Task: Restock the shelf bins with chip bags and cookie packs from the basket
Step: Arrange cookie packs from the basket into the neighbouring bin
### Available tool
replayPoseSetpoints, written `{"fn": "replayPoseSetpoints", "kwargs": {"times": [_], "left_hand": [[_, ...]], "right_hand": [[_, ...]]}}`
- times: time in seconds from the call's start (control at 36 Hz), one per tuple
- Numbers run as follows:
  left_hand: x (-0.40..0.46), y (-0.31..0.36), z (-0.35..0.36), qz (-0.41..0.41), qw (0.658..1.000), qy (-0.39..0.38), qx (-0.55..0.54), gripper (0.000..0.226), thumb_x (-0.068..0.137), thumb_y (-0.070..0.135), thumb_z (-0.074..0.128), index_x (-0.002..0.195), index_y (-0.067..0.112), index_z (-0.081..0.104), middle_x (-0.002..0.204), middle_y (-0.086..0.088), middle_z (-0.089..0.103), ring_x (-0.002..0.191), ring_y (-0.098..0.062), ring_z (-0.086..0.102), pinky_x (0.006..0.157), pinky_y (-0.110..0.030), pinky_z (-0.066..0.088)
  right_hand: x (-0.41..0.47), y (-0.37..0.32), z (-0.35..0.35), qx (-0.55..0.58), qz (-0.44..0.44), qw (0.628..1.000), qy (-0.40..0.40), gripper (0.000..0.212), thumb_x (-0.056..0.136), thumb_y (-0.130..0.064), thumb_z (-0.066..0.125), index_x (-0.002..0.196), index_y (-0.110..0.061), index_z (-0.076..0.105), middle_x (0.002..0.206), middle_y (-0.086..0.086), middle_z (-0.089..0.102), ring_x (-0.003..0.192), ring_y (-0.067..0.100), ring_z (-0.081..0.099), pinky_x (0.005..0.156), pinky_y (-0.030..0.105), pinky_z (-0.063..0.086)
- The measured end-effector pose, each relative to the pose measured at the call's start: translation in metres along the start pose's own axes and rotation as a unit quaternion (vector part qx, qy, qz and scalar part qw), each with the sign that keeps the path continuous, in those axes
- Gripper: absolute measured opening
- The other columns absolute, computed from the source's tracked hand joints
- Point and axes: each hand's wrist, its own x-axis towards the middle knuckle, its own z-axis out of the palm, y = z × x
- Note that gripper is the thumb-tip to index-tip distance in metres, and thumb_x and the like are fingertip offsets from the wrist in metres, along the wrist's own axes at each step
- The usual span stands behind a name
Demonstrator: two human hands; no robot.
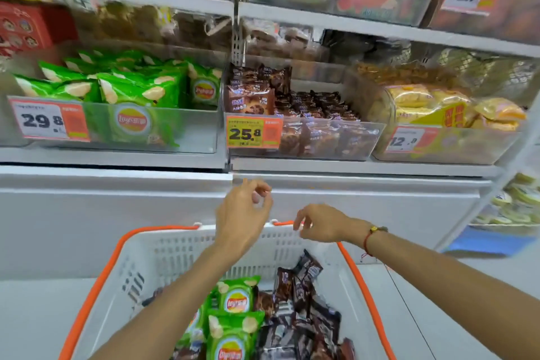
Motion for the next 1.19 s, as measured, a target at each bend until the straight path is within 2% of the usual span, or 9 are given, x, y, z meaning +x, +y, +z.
{"fn": "replayPoseSetpoints", "kwargs": {"times": [0.17, 0.25, 0.36, 0.47, 0.67, 0.81, 0.94, 1.11, 1.19], "left_hand": [[-0.06, -0.053, 0.055, -0.082, 0.948, -0.289, 0.107, 0.022, 0.092, 0.026, 0.054, 0.111, 0.025, 0.064, 0.11, 0.01, 0.067, 0.104, -0.014, 0.061, 0.08, -0.024, 0.043], [-0.084, -0.081, 0.086, -0.107, 0.895, -0.41, 0.139, 0.024, 0.089, 0.026, 0.06, 0.112, 0.021, 0.063, 0.117, -0.001, 0.066, 0.107, -0.021, 0.06, 0.086, -0.028, 0.047], [-0.108, -0.107, 0.114, -0.101, 0.792, -0.581, 0.156, 0.046, 0.09, 0.029, 0.065, 0.132, 0.014, 0.051, 0.134, -0.004, 0.054, 0.118, -0.023, 0.053, 0.097, -0.032, 0.044], [-0.123, -0.122, 0.125, -0.104, 0.737, -0.648, 0.159, 0.051, 0.086, 0.03, 0.07, 0.13, 0.015, 0.05, 0.131, -0.006, 0.053, 0.115, -0.025, 0.054, 0.097, -0.038, 0.045], [-0.13, -0.137, 0.129, -0.16, 0.762, -0.621, 0.095, 0.045, 0.081, 0.027, 0.076, 0.12, 0.016, 0.057, 0.124, -0.004, 0.057, 0.115, -0.022, 0.055, 0.094, -0.032, 0.045], [-0.125, -0.14, 0.125, -0.187, 0.763, -0.617, 0.044, 0.027, 0.083, 0.019, 0.074, 0.107, 0.016, 0.063, 0.118, -0.008, 0.064, 0.109, -0.023, 0.061, 0.095, -0.037, 0.049], [-0.109, -0.12, 0.118, -0.15, 0.78, -0.607, 0.029, 0.02, 0.083, 0.017, 0.074, 0.1, 0.018, 0.063, 0.114, -0.006, 0.066, 0.106, -0.021, 0.062, 0.096, -0.038, 0.048], [-0.063, -0.082, 0.095, -0.082, 0.819, -0.566, 0.04, 0.024, 0.081, 0.016, 0.075, 0.102, 0.016, 0.062, 0.11, -0.009, 0.066, 0.104, -0.027, 0.063, 0.092, -0.041, 0.05], [-0.031, -0.058, 0.073, -0.041, 0.84, -0.538, 0.054, 0.024, 0.081, 0.008, 0.074, 0.101, 0.008, 0.061, 0.097, -0.008, 0.065, 0.102, -0.03, 0.062, 0.088, -0.038, 0.051]], "right_hand": [[-0.016, 0.019, 0.073, -0.078, -0.01, 0.982, -0.17, 0.027, 0.091, -0.013, 0.049, 0.111, -0.004, 0.064, 0.115, 0.011, 0.063, 0.101, 0.034, 0.056, 0.081, 0.034, 0.047], [-0.016, 0.032, 0.104, -0.101, -0.026, 0.969, -0.225, 0.031, 0.092, -0.016, 0.05, 0.118, -0.002, 0.061, 0.121, 0.017, 0.061, 0.106, 0.038, 0.056, 0.087, 0.042, 0.05], [-0.014, 0.046, 0.138, -0.126, -0.045, 0.957, -0.258, 0.038, 0.099, -0.025, 0.048, 0.128, 0.0, 0.05, 0.106, 0.018, 0.057, 0.087, 0.033, 0.052, 0.073, 0.039, 0.046], [-0.015, 0.054, 0.169, -0.117, -0.074, 0.954, -0.266, 0.048, 0.101, -0.036, 0.044, 0.142, -0.012, 0.039, 0.131, 0.015, 0.049, 0.119, 0.034, 0.047, 0.098, 0.047, 0.041], [-0.031, 0.035, 0.215, -0.043, -0.113, 0.964, -0.235, 0.04, 0.098, -0.026, 0.05, 0.136, -0.014, 0.049, 0.123, 0.012, 0.055, 0.118, 0.028, 0.047, 0.096, 0.038, 0.039], [-0.031, 0.032, 0.22, 0.012, -0.072, 0.981, -0.178, 0.037, 0.09, -0.029, 0.064, 0.123, -0.013, 0.058, 0.125, 0.005, 0.058, 0.116, 0.02, 0.05, 0.095, 0.029, 0.039], [-0.027, 0.038, 0.192, 0.115, -0.009, 0.971, -0.212, 0.026, 0.091, -0.026, 0.065, 0.112, -0.012, 0.063, 0.113, 0.002, 0.064, 0.104, 0.016, 0.058, 0.087, 0.025, 0.047], [-0.024, 0.03, 0.126, 0.137, 0.016, 0.979, -0.148, 0.01, 0.091, -0.017, 0.063, 0.084, -0.021, 0.057, 0.102, 0.007, 0.065, 0.097, 0.019, 0.06, 0.087, 0.029, 0.049], [-0.022, 0.014, 0.084, 0.125, 0.027, 0.986, -0.108, 0.008, 0.091, -0.015, 0.061, 0.097, -0.011, 0.064, 0.11, 0.011, 0.066, 0.098, 0.021, 0.059, 0.084, 0.026, 0.046]]}}
